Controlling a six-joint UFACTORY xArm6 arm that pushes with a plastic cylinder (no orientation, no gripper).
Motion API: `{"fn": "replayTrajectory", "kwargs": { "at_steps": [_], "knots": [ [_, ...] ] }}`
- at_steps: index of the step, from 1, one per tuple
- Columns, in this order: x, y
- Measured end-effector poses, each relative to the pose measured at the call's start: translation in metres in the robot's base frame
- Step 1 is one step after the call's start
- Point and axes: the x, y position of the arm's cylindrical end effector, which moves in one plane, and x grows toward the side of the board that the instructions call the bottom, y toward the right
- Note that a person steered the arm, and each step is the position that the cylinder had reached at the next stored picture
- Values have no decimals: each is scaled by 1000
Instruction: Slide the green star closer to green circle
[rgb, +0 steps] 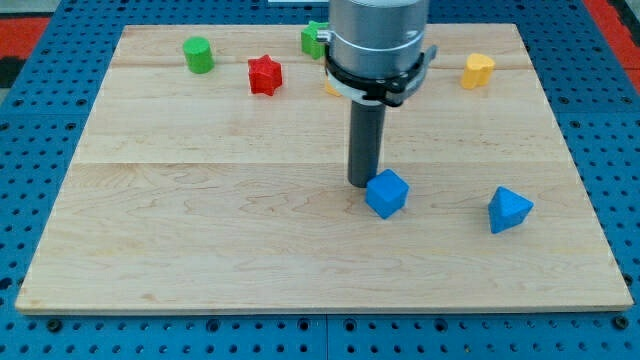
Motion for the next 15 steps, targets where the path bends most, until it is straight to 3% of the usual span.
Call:
{"fn": "replayTrajectory", "kwargs": {
  "at_steps": [3,4,5,9,11,14,15],
  "knots": [
    [40,3],
    [24,-31],
    [-20,-67],
    [-162,-73],
    [-199,-69],
    [-241,15],
    [-257,11]
  ]
}}
